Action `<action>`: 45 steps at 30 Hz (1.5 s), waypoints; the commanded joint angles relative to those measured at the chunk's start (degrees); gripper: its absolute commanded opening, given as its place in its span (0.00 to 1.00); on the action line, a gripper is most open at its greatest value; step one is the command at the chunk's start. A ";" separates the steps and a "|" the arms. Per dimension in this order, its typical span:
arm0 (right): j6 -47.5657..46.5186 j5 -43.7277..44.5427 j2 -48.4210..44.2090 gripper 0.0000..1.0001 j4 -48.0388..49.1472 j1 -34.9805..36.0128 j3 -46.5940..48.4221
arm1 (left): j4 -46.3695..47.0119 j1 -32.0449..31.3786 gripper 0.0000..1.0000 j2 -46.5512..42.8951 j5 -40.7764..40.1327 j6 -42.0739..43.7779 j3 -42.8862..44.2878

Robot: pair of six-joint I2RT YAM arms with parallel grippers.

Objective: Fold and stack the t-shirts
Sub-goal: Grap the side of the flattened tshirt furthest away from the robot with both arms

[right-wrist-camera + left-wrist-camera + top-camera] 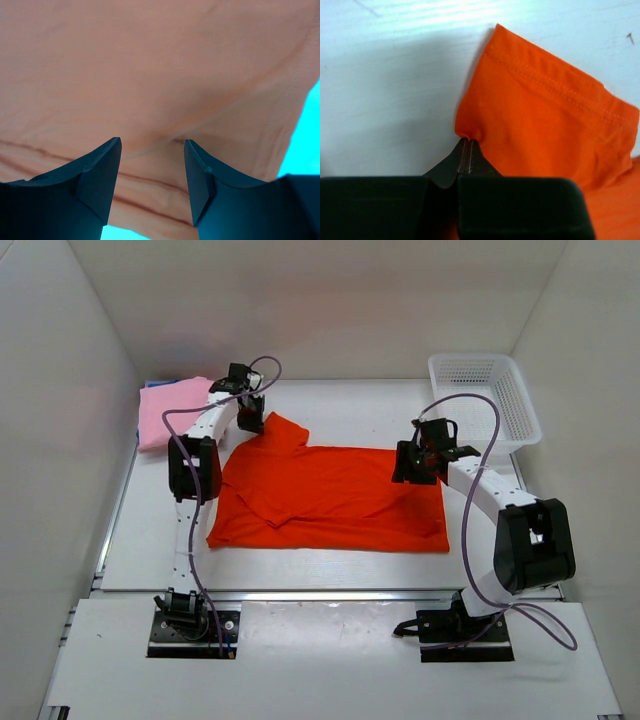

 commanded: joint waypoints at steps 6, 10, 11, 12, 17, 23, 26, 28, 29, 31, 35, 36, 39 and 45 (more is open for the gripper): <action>2.82 14.40 6.44 0.52 4.69 0.36 4.14 | 2.47 1.35 0.00 -14.49 0.11 -0.20 -20.66; 5.30 17.83 9.61 0.53 6.54 1.06 7.03 | 11.45 2.40 0.00 -23.19 -0.24 -0.99 -33.76; 5.47 19.40 9.70 0.53 7.50 1.07 7.74 | 11.47 2.40 0.00 -24.25 -1.03 -1.00 -34.65; 5.56 20.12 10.40 0.53 7.51 0.89 8.70 | 10.94 2.84 0.00 -24.43 -1.39 -0.56 -33.88; 5.83 22.23 15.23 0.52 8.22 -0.78 12.83 | 4.80 3.28 0.00 -23.82 -4.10 -0.99 -30.01; 6.26 24.68 20.68 0.52 6.19 -0.87 18.73 | 4.70 3.72 0.00 -25.40 -7.02 -0.20 -32.02; 7.40 27.58 23.49 0.50 4.44 -0.87 21.54 | 4.17 4.77 0.00 -25.93 -7.46 -0.29 -32.11; 7.06 27.07 25.43 0.50 2.69 -0.87 24.34 | 4.17 4.78 0.00 -26.19 -7.28 0.14 -31.85; 7.05 27.85 26.74 0.50 2.59 -0.52 24.62 | 3.91 5.04 0.00 -26.37 -7.02 0.23 -31.94; 6.53 28.64 28.41 0.50 1.10 -0.08 27.60 | 4.43 5.04 0.00 -26.63 -7.28 0.15 -32.37; 8.19 29.35 31.76 0.49 -0.22 -0.25 30.94 | 5.31 4.96 0.00 -26.98 -6.32 0.41 -33.51; 8.72 29.26 32.28 0.49 -0.40 -0.34 31.30 | 5.40 5.21 0.00 -26.98 -5.97 0.58 -33.69; 9.08 29.00 34.13 0.49 -1.19 -0.60 33.23 | 5.58 4.87 0.00 -26.81 -5.79 0.85 -33.78; 9.96 27.33 37.65 0.49 -4.09 -1.30 37.45 | 5.58 5.13 0.00 -26.45 -4.91 0.85 -33.69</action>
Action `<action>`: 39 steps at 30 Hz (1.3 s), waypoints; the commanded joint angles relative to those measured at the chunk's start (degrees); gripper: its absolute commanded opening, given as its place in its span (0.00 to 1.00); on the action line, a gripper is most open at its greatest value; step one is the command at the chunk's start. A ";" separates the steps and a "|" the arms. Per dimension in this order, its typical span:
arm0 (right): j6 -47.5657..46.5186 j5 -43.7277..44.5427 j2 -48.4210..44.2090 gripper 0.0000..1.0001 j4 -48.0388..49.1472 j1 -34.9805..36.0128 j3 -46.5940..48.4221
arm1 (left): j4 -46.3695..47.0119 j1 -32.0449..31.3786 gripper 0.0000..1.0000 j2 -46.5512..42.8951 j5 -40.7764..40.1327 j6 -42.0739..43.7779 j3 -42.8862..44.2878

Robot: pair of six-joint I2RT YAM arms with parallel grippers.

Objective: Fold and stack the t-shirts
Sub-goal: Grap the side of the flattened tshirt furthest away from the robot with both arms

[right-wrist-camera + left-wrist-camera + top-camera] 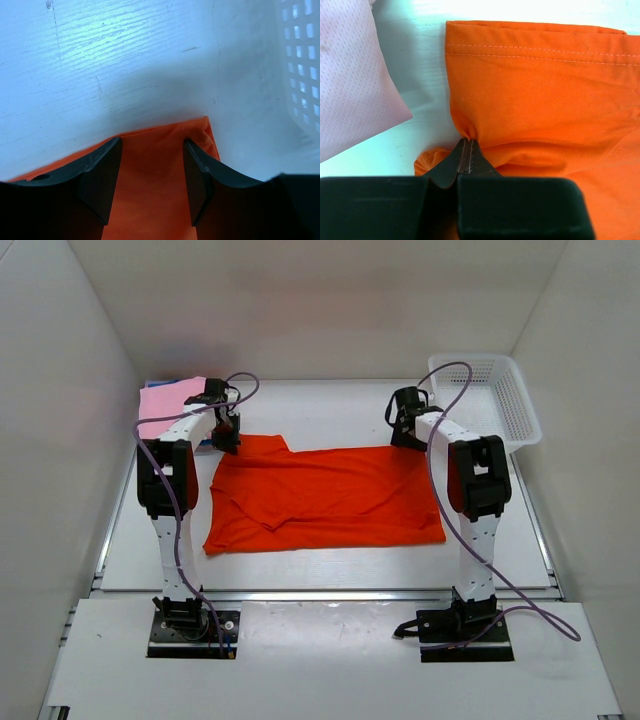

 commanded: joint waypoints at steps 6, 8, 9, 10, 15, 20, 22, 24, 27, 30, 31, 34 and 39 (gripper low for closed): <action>1.59 -0.96 2.71 0.42 -2.24 -1.09 3.86 | 0.66 0.28 0.00 -4.10 0.80 0.67 -0.61; 1.49 -1.92 2.97 0.30 -2.42 -1.44 3.60 | 1.01 0.19 0.00 -4.10 0.88 0.85 -0.60; 1.67 -1.84 2.89 0.23 -2.24 -1.62 3.86 | 0.75 0.54 0.00 -4.10 0.62 0.50 -0.78; 1.06 -1.84 2.80 0.09 -2.33 -1.97 3.52 | 0.75 0.45 0.00 -4.10 0.62 0.59 -0.78; 0.09 -2.37 2.36 0.00 -1.54 -1.97 3.42 | 0.31 0.19 0.00 -3.48 0.71 0.67 -0.34; 0.27 -3.33 0.96 0.00 -0.93 -2.32 3.25 | -0.30 -0.16 0.00 -3.57 0.71 0.85 -0.08; 0.53 -3.42 0.08 0.13 -0.49 -2.58 2.38 | -0.04 -0.08 0.00 -3.83 0.97 0.76 -0.25; 1.06 -3.60 -0.72 0.31 0.30 -2.84 1.76 | 0.13 -0.16 0.00 -3.83 0.80 0.85 -0.16; 2.19 -3.25 -0.63 0.42 -0.13 -3.20 1.76 | 0.22 -0.43 0.00 -3.57 1.15 0.76 -0.07; 3.25 -3.77 0.16 0.47 0.13 -3.81 1.58 | 0.04 -0.42 0.00 -3.39 1.23 0.67 -0.42; 3.25 -4.38 0.94 0.47 -0.13 -4.25 2.10 | -0.04 -0.34 0.00 -3.39 1.15 0.67 -0.08; 2.55 -4.39 3.23 0.49 -1.80 -4.25 3.95 | -0.13 -0.43 0.00 -3.30 1.32 0.85 -0.34; 1.67 -5.18 5.52 0.48 -4.70 -4.43 7.38 | -0.05 -0.16 0.00 -3.48 1.15 0.94 -0.34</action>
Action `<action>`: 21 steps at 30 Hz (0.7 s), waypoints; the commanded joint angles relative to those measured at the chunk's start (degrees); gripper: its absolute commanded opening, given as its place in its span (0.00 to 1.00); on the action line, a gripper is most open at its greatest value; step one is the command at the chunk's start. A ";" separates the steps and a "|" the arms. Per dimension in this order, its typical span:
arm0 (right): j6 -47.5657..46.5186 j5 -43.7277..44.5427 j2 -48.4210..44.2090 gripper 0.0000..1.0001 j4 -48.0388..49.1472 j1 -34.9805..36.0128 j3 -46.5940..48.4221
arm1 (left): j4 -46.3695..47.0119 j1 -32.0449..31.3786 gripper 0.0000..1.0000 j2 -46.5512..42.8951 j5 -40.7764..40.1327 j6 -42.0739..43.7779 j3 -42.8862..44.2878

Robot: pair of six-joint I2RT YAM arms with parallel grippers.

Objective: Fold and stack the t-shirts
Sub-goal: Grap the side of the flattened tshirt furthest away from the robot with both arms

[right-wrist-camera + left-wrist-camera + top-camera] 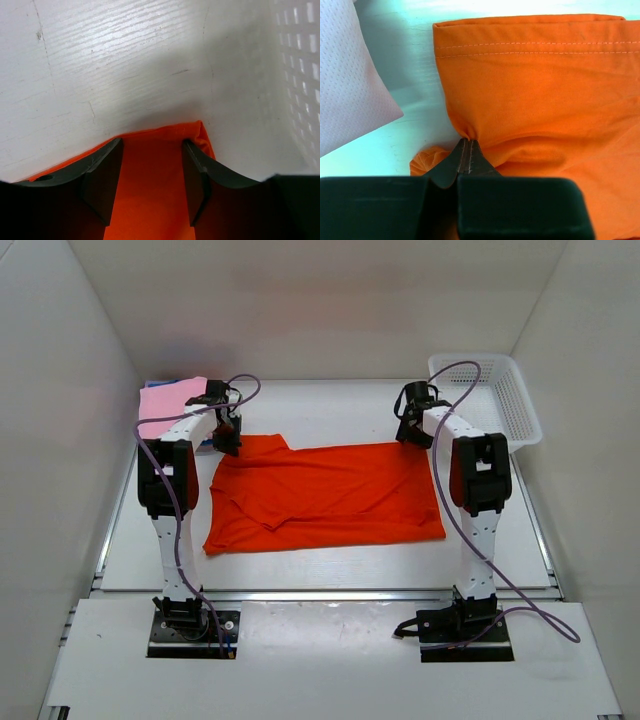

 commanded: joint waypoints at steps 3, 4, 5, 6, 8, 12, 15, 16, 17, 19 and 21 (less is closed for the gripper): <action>-0.39 -0.46 2.97 0.45 -3.28 -0.52 4.09 | -0.11 0.38 0.00 -3.39 0.76 0.52 0.64; -0.65 -0.55 3.23 0.43 -3.12 -0.34 4.87 | -0.37 0.30 0.00 -3.48 0.49 0.52 0.56; -0.56 -0.46 3.93 0.43 -3.72 -0.51 5.14 | 0.15 -0.05 0.00 -3.48 0.40 0.78 0.64; -0.82 -0.64 3.76 0.38 -4.34 -0.34 5.67 | -0.28 -0.06 0.00 -3.74 0.49 0.53 0.56; -0.91 -0.64 4.46 0.25 -4.87 -0.43 6.20 | -0.20 0.12 0.00 -3.48 0.49 0.61 0.65; -1.09 -1.87 4.20 0.02 -5.22 -0.60 6.37 | -0.37 0.03 0.00 -3.39 0.40 0.78 0.73; -2.22 -0.99 3.33 0.00 -5.31 -0.34 6.03 | -0.55 0.03 0.00 -3.39 0.75 0.52 0.91; -2.75 -1.25 2.89 0.00 -4.27 0.27 6.02 | -0.46 0.29 0.00 -3.30 0.76 0.52 1.34; -3.11 -1.25 2.53 0.00 -4.34 -0.25 6.20 | -1.59 -0.14 0.00 -3.48 1.10 0.87 2.04; -4.51 -1.78 0.78 0.00 -3.21 -0.25 6.11 | -1.78 0.03 0.00 -3.74 1.37 0.96 2.83; -5.30 -2.39 -1.68 0.00 -1.71 0.01 5.06 | -2.04 0.38 0.00 -5.93 2.60 1.05 2.58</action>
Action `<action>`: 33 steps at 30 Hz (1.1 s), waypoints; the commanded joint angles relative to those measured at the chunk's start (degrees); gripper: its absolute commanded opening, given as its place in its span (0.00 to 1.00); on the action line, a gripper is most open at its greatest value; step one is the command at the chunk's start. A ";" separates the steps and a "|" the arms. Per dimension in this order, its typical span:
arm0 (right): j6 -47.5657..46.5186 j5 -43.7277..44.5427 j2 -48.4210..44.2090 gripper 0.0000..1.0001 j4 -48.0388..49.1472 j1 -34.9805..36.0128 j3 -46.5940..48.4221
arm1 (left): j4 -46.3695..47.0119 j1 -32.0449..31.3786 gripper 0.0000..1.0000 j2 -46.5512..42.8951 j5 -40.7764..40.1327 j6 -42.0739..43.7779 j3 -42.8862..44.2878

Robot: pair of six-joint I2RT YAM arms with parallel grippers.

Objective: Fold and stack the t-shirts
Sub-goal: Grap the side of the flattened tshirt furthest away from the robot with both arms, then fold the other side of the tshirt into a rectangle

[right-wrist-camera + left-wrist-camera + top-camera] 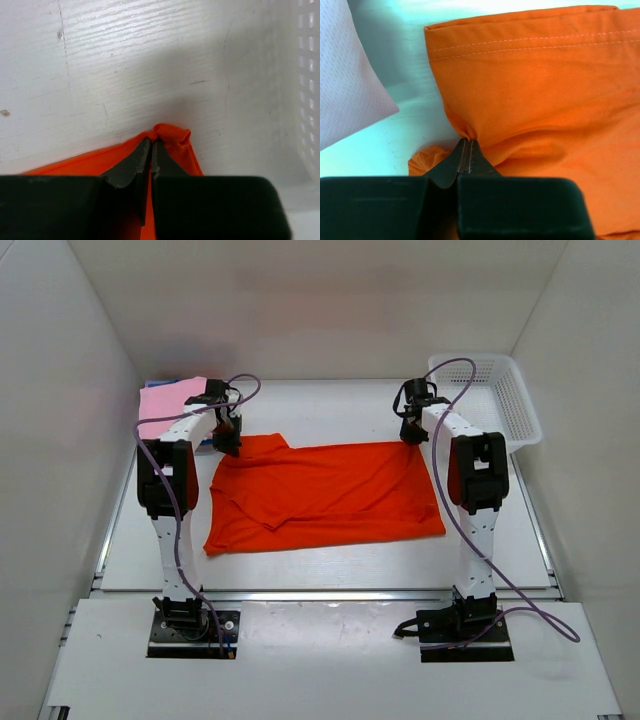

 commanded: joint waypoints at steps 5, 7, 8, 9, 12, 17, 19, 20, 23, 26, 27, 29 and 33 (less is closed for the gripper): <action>-7.71 -1.79 -13.44 0.00 13.34 1.39 -12.33 | 1.49 0.71 0.00 -12.38 3.20 0.31 -3.55; -8.24 -2.67 -17.82 0.00 15.64 1.66 -17.96 | 2.63 0.71 0.00 -16.69 3.63 0.57 -7.51; -8.42 -4.24 -18.63 0.00 17.13 1.49 -19.12 | 3.59 0.80 0.00 -17.75 3.29 0.22 -9.01; -8.42 -5.82 -20.73 0.00 18.19 1.22 -22.17 | 4.30 0.71 0.00 -20.20 3.37 0.04 -11.37; -7.63 -9.69 -26.54 0.00 22.06 0.25 -29.21 | 5.97 0.45 0.00 -25.91 3.11 -0.13 -17.96; -6.40 -15.49 -35.59 0.00 26.55 -2.11 -40.81 | 9.74 -0.17 0.00 -35.32 3.64 -1.10 -30.00; -5.96 -17.86 -38.32 0.00 27.61 -3.17 -44.33 | 10.80 -0.25 0.00 -38.05 3.63 -1.54 -33.17; -5.44 -19.53 -40.06 0.00 28.91 -4.39 -45.48 | 11.24 -0.34 0.00 -38.67 3.46 -1.37 -34.32; -4.29 -22.00 -44.20 0.00 30.16 -6.68 -51.37 | 11.95 -0.60 0.00 -42.62 2.67 -1.11 -39.15; -4.03 -24.02 -47.71 0.00 31.12 -8.09 -54.27 | 12.91 -0.60 0.00 -45.52 2.40 -1.28 -42.23; -3.85 -23.94 -48.77 0.00 31.04 -8.36 -55.42 | 13.35 -0.60 0.00 -46.84 1.62 -1.28 -43.55; -3.41 -25.25 -50.18 0.00 31.12 -8.36 -56.39 | 14.23 -0.61 0.00 -48.34 1.35 -0.93 -45.31; -3.06 -26.13 -52.21 0.00 31.56 -8.36 -59.20 | 14.59 -0.43 0.00 -50.63 0.03 -0.66 -49.00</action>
